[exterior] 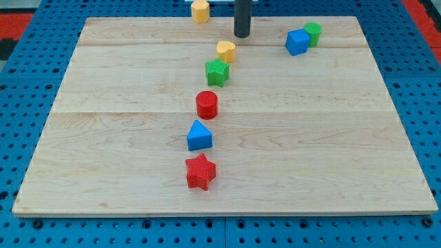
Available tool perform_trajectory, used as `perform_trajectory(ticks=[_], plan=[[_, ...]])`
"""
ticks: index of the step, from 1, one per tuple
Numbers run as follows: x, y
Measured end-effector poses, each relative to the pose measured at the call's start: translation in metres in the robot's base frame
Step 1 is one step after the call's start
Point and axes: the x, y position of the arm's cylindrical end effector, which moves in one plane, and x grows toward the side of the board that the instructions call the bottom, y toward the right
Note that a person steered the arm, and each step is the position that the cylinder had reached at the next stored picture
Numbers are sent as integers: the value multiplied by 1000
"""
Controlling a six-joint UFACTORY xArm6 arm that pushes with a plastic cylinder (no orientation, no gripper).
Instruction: Push the yellow heart to the bottom of the yellow hexagon
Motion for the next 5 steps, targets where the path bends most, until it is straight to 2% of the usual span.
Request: perform_trajectory(ticks=[1,2,3,4,5], plan=[[-15,49],[-46,73],[-27,167],[-5,224],[23,135]])
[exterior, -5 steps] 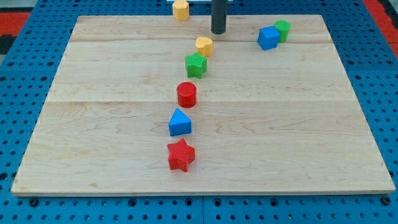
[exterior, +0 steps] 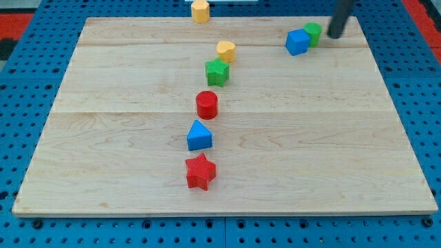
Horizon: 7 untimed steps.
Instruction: Push the yellow heart to the bottom of the yellow hexagon
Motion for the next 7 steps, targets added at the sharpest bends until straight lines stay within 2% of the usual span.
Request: perform_trajectory(ticks=[1,2,4,5,6,7], plan=[[26,-86],[26,-139],[86,-153],[83,-197],[67,-207],[78,-193]])
